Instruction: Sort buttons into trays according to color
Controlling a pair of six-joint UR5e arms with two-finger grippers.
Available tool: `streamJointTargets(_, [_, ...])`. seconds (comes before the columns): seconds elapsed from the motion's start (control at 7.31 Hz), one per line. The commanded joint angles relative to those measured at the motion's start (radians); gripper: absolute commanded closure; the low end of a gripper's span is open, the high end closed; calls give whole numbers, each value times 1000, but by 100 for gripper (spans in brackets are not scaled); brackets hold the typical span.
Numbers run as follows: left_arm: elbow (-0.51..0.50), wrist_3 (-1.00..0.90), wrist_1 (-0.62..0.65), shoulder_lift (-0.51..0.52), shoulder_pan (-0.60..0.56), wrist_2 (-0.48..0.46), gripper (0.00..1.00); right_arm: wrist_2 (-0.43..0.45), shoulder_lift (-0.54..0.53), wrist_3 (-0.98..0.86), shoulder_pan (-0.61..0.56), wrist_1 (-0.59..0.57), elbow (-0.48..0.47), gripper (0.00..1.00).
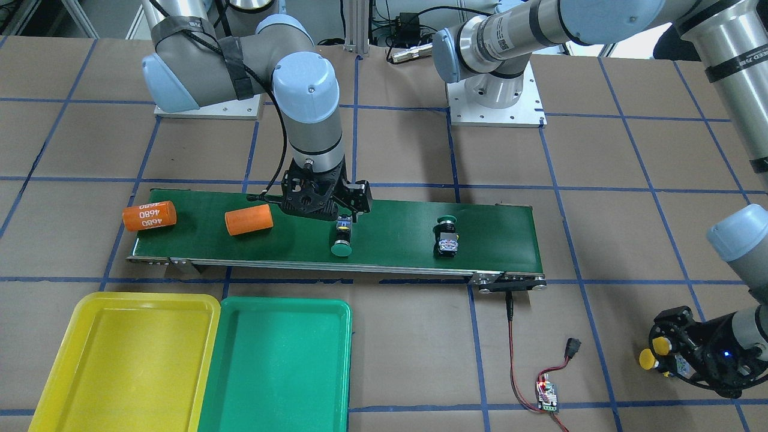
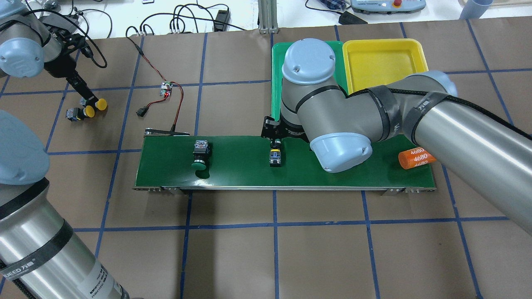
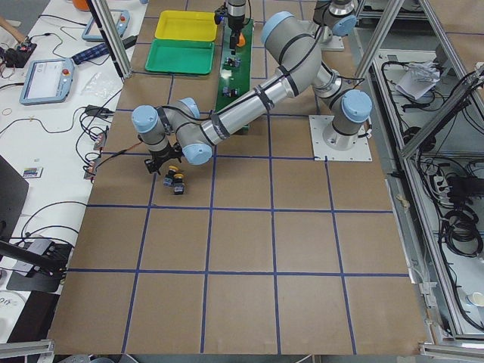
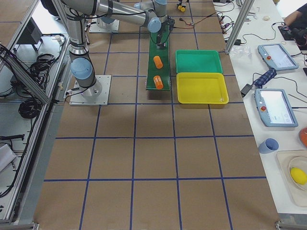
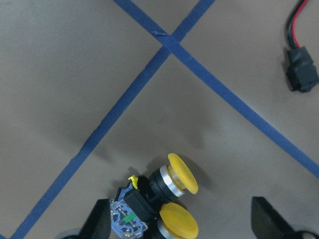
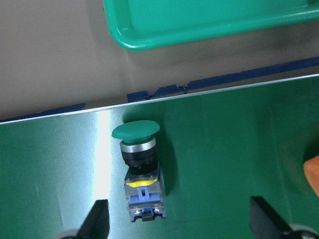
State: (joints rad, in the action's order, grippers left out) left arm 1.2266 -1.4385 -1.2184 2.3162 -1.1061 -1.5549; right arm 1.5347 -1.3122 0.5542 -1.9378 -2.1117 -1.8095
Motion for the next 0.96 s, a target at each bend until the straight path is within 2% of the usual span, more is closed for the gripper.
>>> streamJointTargets(0.0, [10,-117,2,20,14,2,0,10,48,7,-9,-11,2,0])
streamJointTargets(0.27, [-4,-241,5,38,17,79,0,12,66,4,-7,-10,-1,0])
streamJointTargets(0.41, [-4,-243,5,46,19,75,0,15,77,-2,-3,-11,1,9])
streamJointTargets(0.55, [-7,-243,5,54,22,72,0,9,77,-2,3,5,-5,69])
streamJointTargets(0.68, [-7,-243,8,58,22,70,0,8,76,3,3,10,-7,100])
streamJointTargets(0.82, [-6,-241,48,74,22,71,0,10,67,7,5,10,-4,100])
